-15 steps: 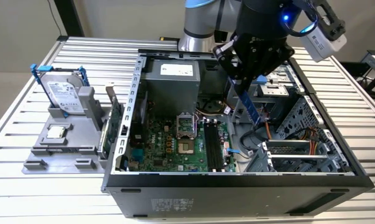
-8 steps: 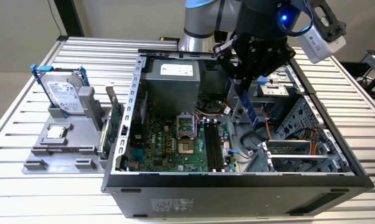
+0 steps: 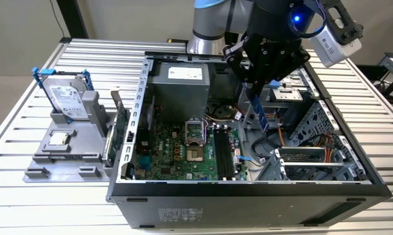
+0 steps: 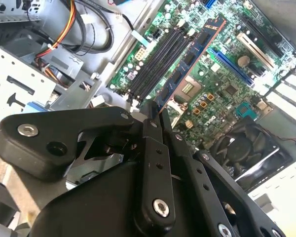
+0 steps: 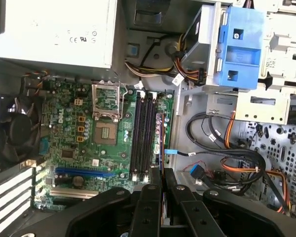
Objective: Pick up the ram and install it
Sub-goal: 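Insert the ram into the slot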
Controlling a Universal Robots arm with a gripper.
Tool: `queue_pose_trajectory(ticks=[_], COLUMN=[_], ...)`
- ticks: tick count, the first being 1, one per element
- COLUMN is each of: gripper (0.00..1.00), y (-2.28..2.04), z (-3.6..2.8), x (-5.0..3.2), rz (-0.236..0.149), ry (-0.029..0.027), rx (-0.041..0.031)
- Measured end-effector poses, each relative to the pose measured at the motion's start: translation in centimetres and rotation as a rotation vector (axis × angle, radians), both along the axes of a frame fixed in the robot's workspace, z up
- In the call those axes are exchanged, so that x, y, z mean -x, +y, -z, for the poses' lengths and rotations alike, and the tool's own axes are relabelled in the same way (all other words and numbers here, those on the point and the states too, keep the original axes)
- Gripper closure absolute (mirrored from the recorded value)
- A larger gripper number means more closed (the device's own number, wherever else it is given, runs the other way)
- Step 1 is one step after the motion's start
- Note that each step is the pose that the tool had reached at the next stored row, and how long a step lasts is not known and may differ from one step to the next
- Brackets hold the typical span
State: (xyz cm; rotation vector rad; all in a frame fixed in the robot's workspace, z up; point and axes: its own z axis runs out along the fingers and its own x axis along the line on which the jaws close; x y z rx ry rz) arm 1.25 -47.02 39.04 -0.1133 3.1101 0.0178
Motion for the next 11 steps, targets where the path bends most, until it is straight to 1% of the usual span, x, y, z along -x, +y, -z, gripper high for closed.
queue_pose_trajectory(ticks=[9,11], gripper=[1.0,1.0], y=[0.0,0.0], z=[0.13,0.14], x=[-0.06,-0.05], rz=[0.001,0.001], ry=[0.0,0.0], rx=[-0.0001,-0.0012])
